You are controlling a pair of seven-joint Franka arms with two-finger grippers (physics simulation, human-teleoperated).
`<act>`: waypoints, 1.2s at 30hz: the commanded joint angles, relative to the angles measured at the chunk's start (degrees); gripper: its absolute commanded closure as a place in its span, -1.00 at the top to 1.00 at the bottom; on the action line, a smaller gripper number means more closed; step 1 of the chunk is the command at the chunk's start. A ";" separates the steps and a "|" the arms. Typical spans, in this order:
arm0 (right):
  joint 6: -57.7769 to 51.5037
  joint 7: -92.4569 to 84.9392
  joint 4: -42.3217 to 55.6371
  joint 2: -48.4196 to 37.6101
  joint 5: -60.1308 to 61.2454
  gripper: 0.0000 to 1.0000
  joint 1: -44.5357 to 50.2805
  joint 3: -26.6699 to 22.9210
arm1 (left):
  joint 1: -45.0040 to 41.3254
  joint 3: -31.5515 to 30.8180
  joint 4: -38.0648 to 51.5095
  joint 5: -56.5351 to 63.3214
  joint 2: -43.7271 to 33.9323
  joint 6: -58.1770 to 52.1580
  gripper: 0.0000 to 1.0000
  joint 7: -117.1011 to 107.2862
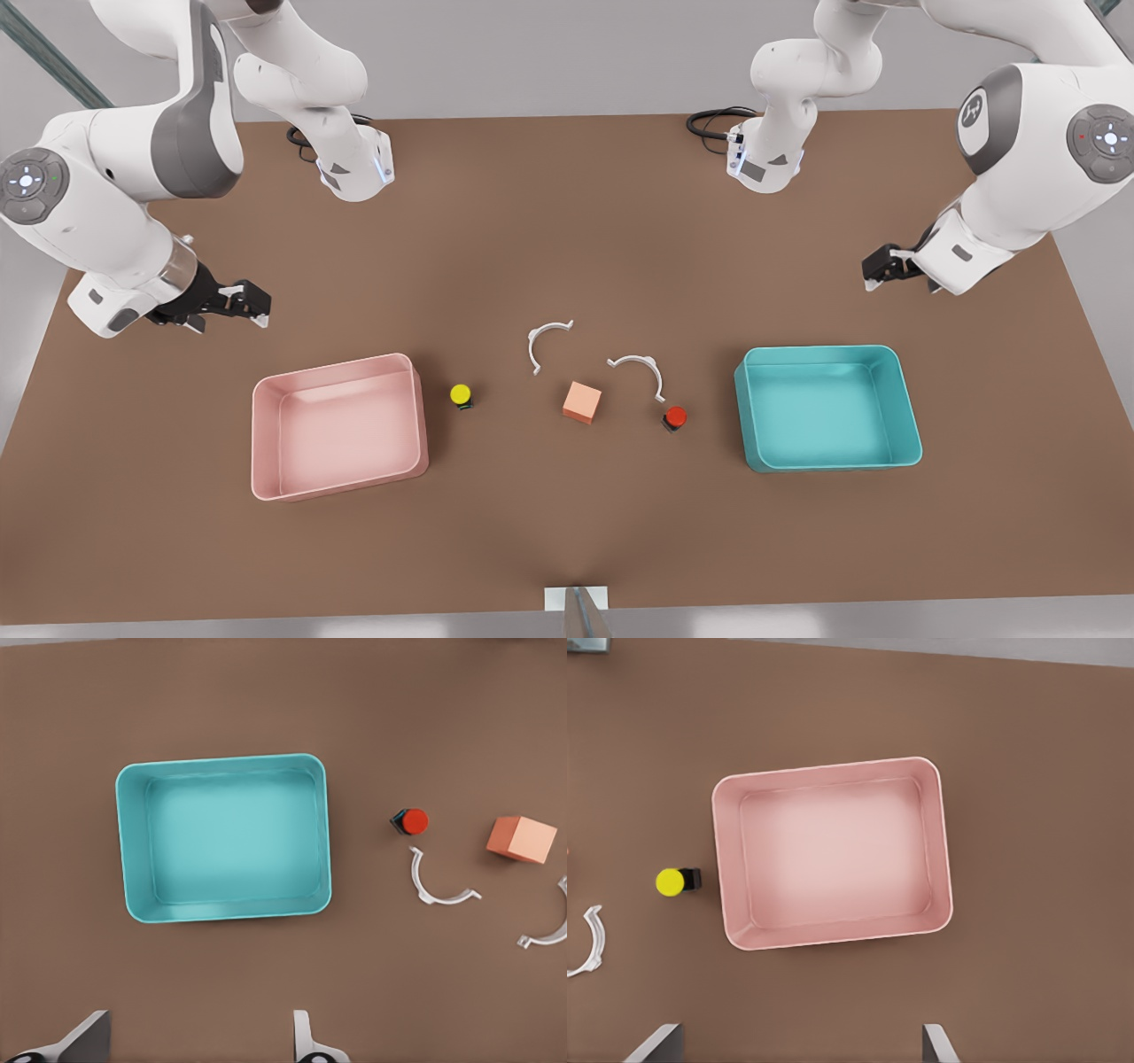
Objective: Place the red button in the blue storage box with the left arm, and place the yellow button in the pink storage box with the right arm
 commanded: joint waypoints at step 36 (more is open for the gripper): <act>29.44 30.27 -0.17 34.38 -8.93 0.99 12.24 11.88 | -19.23 0.33 4.52 -0.13 39.96 39.40 1.00 -78.20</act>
